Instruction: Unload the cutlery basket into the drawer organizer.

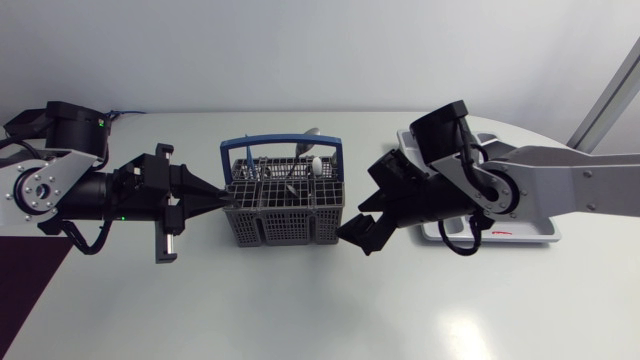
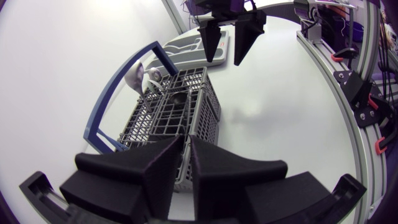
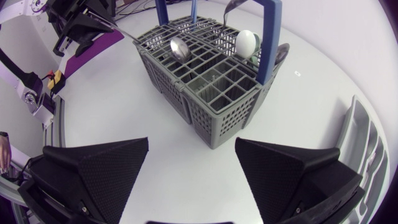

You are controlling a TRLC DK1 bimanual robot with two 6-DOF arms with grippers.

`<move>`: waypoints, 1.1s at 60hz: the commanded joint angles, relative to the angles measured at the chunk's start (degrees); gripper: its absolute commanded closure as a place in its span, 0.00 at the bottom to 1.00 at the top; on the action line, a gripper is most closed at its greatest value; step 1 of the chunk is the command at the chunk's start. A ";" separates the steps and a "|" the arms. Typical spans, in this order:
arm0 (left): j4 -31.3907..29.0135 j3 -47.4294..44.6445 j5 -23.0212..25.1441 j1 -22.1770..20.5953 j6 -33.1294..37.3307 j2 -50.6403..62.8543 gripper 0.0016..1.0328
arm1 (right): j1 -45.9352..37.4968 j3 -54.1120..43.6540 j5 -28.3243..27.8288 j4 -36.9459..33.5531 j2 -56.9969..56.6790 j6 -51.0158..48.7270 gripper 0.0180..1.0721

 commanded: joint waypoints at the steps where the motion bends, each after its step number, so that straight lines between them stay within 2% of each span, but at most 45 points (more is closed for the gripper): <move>1: 0.29 1.38 1.31 -0.54 1.34 1.70 0.83 | 0.81 -0.92 0.09 -0.29 1.56 -0.64 0.05; 11: 0.90 2.08 1.49 -1.06 0.63 2.58 0.83 | 0.90 -0.57 0.26 -0.29 2.26 -0.64 0.05; 18: 0.81 2.52 1.66 -1.50 0.54 3.55 0.89 | 1.08 -0.48 0.44 -0.29 2.79 -0.55 0.05; 29: -1.47 4.54 4.47 -0.89 0.46 4.16 0.90 | 1.25 -0.39 0.70 -0.29 3.41 -0.55 0.05; 43: -7.71 10.26 8.96 1.40 -0.69 4.16 0.90 | 1.43 -0.30 0.88 -0.29 3.58 -0.64 0.05; 66: -14.13 13.95 8.34 1.66 -2.27 0.30 0.90 | 1.60 -0.83 0.96 -0.37 2.62 -0.73 0.05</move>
